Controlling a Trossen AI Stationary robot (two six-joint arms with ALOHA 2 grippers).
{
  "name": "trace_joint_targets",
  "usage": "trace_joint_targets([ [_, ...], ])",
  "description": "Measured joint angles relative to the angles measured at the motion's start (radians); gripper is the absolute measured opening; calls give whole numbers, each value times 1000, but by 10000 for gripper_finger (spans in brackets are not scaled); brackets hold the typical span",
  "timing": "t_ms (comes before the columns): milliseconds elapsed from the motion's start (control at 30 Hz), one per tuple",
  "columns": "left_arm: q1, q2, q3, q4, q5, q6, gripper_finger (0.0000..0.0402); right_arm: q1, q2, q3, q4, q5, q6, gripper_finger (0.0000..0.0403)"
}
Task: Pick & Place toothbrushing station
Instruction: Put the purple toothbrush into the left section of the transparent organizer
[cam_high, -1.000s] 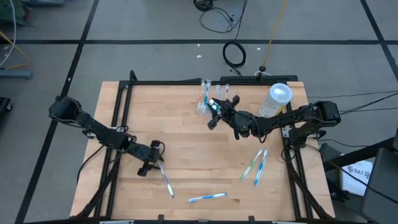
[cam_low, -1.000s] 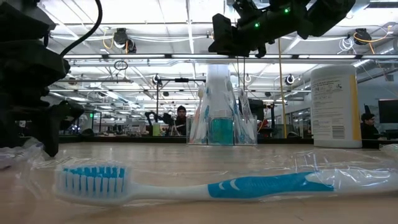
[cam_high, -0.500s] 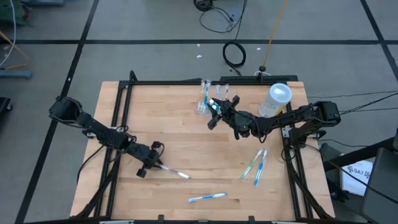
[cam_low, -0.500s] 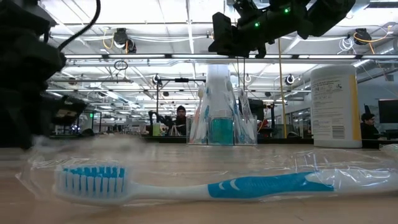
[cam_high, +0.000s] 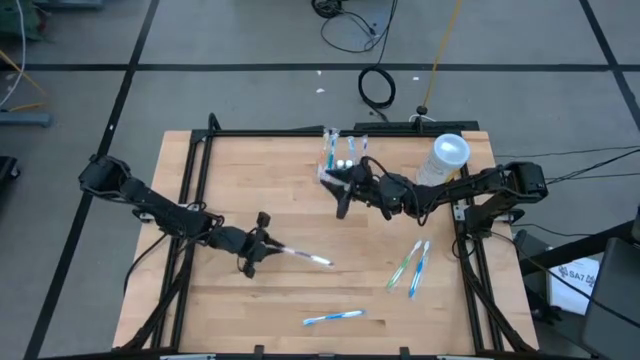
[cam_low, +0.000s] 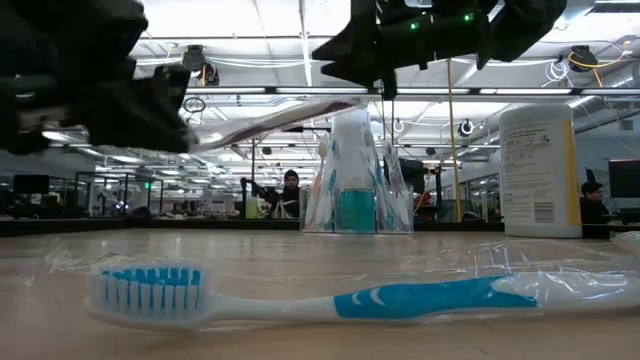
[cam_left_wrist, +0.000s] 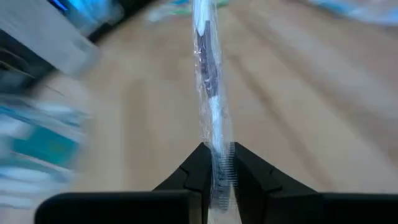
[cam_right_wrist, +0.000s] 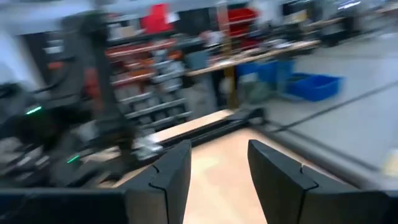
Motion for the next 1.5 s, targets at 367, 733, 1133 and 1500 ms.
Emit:
trace_joint_targets([
  [367,4,0,106,-77,-212,686,49,10,0,0,-71,-233,144,151],
  [733,4,0,136,-68,-318,949,49,13,51,1,-154,-235,335,151],
  [1133,77,0,136,-86,-273,1143,49,24,171,68,-132,-365,416,151],
  [1500,155,0,136,-42,-163,1248,49,28,215,72,-130,-416,476,151],
])
